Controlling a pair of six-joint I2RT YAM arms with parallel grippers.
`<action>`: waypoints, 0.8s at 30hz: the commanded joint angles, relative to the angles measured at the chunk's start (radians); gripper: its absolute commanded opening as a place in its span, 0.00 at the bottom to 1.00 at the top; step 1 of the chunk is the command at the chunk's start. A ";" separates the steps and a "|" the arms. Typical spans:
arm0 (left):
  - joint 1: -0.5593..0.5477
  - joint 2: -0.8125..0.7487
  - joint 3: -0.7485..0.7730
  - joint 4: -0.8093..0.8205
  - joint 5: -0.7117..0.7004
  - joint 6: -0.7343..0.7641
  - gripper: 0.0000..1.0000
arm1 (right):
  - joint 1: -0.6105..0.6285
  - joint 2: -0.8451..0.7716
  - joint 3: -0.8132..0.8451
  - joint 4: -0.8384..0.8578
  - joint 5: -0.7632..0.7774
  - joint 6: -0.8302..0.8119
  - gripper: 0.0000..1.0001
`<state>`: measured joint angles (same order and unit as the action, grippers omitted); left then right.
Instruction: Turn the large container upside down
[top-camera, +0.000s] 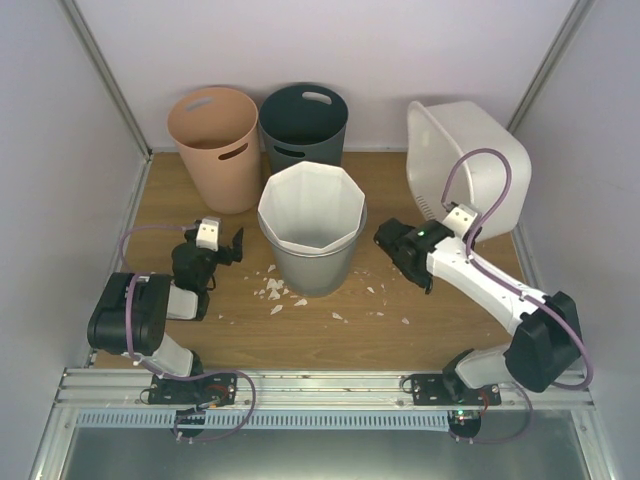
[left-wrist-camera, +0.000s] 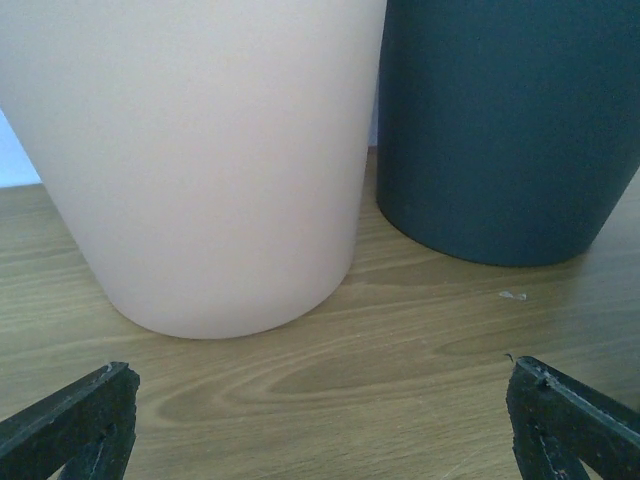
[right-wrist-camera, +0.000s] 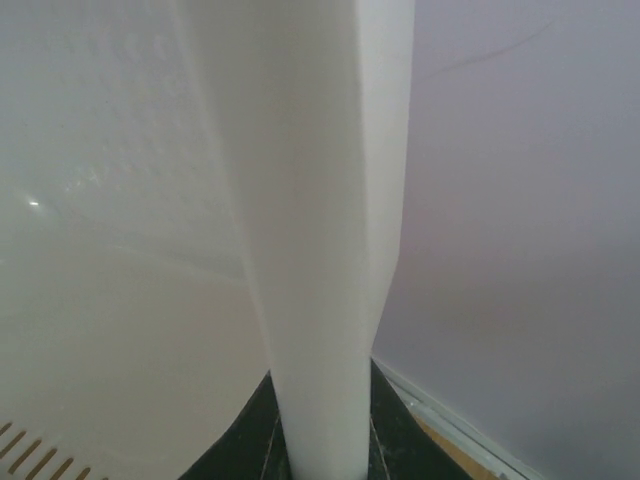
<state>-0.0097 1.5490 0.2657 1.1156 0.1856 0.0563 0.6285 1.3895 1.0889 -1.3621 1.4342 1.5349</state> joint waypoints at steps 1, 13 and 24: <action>-0.009 0.006 0.012 0.076 -0.011 0.013 0.99 | -0.063 -0.013 0.110 0.059 0.198 0.025 0.01; -0.010 0.006 0.012 0.076 -0.012 0.013 0.99 | -0.219 -0.024 0.175 0.676 0.197 -0.626 0.01; -0.010 0.006 0.012 0.076 -0.012 0.014 0.99 | -0.311 0.215 0.437 0.061 0.199 -0.077 0.01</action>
<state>-0.0135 1.5490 0.2657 1.1156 0.1848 0.0563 0.3447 1.5383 1.4204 -1.0588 1.4624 1.1427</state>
